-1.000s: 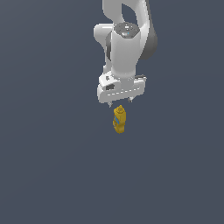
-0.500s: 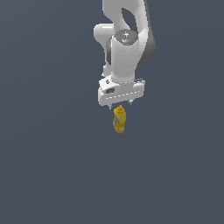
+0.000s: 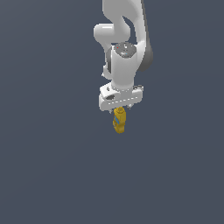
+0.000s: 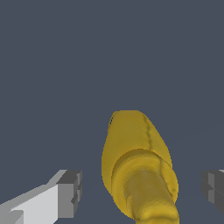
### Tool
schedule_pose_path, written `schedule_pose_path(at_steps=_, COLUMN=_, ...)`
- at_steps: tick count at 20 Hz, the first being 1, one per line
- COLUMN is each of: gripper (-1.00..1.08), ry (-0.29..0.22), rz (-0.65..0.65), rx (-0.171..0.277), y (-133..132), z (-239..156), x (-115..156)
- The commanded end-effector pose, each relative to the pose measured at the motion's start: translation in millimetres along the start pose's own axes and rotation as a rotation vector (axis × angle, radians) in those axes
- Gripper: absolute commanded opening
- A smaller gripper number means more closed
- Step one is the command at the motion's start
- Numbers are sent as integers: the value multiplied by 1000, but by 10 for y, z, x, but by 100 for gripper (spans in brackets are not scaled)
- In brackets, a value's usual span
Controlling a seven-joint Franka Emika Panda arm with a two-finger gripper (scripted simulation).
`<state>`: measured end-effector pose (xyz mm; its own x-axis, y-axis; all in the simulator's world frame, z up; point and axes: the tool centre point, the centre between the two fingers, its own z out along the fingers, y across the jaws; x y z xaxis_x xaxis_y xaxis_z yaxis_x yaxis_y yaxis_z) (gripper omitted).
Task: Pick up the object and move it to a goal position.
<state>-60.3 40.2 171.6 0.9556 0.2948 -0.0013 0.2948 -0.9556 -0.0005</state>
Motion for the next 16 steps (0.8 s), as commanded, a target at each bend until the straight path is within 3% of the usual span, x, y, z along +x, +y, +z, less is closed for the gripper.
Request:
schedule_pose_path(at_steps=1, gripper=-100, ry=1, rz=0, rx=0, y=0, z=12, x=5)
schedule_pose_path(at_steps=12, gripper=-100, ry=3, rz=-1, rx=-1, y=2, z=4, x=9)
schedule_pose_path(at_steps=16, gripper=-100, ry=25, rz=-7, rx=-4, y=37, z=-48, x=47)
